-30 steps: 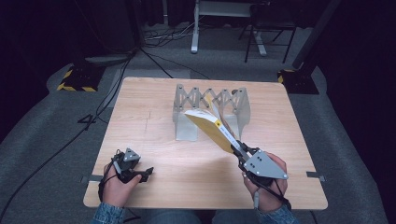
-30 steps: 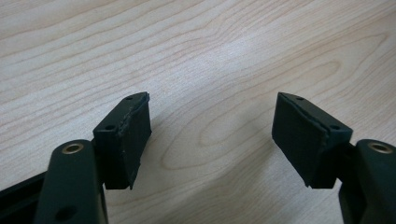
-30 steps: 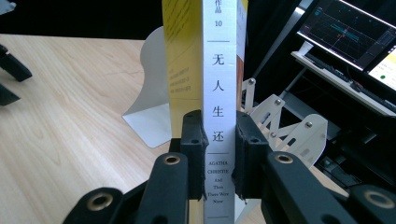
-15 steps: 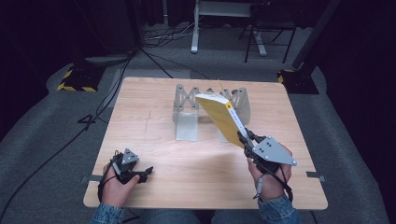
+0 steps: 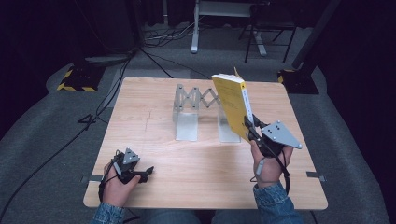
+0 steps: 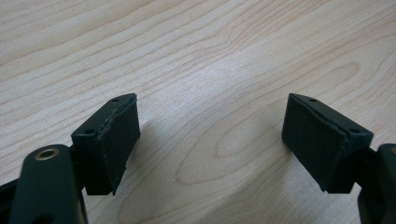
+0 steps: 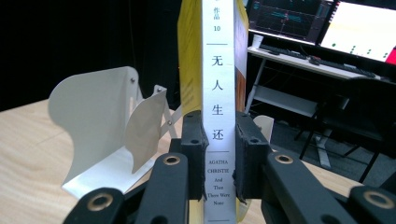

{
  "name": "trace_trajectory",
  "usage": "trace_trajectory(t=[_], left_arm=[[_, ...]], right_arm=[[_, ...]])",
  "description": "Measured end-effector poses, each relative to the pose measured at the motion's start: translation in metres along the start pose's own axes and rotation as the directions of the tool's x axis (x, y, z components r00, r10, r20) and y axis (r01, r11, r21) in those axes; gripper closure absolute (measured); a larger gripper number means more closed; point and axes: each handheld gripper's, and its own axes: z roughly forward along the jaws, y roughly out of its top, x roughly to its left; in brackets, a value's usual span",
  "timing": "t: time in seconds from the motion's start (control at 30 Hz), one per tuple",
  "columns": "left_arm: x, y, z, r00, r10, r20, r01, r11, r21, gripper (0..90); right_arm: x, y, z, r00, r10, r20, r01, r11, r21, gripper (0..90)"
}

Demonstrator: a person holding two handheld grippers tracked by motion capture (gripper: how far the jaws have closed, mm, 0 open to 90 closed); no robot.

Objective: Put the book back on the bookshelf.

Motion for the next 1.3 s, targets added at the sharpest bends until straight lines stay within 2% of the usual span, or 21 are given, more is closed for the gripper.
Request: trace_trajectory(t=[0.27,0.4,0.5,0.63,0.87,1.07,1.27,1.3], left_arm=[[0.000,0.000,0.000,1.0000,0.001,-0.001,-0.001,1.0000,-0.001,19.6],[0.000,0.000,0.000,1.0000,0.001,-0.001,-0.001,1.0000,-0.001,19.6],[0.000,0.000,0.000,1.0000,0.001,0.000,-0.001,1.0000,-0.001,19.6],[0.000,0.000,0.000,1.0000,0.002,-0.001,-0.002,1.0000,0.000,19.6],[0.000,0.000,0.000,1.0000,0.002,0.000,-0.002,1.0000,-0.001,19.6],[-0.001,0.000,0.000,1.0000,-0.002,0.002,0.002,1.0000,-0.001,19.6],[-0.001,-0.001,0.000,1.0000,-0.006,0.001,0.006,1.0000,-0.003,19.6],[-0.001,-0.001,0.000,1.0000,-0.004,0.003,0.004,1.0000,0.000,19.6]], right_arm=[[-0.002,0.000,0.027,0.9987,0.031,0.040,-0.031,1.000,0.000,76.5],[-0.003,-0.002,0.035,0.9980,0.039,0.050,-0.039,0.999,0.006,76.5],[-0.005,-0.005,0.045,0.9958,0.068,0.061,-0.069,0.998,0.008,76.4],[-0.007,-0.008,0.054,0.9941,0.085,0.067,-0.087,0.996,0.015,76.3],[-0.007,-0.016,0.063,0.9936,0.089,0.071,-0.090,0.996,0.024,76.3],[-0.004,-0.022,0.067,0.9950,0.083,0.055,-0.084,0.996,0.025,76.2],[0.002,-0.032,0.071,0.9953,0.097,0.000,-0.097,0.993,0.064,75.8],[0.004,-0.037,0.073,0.9943,0.105,-0.015,-0.103,0.991,0.083,75.6]])
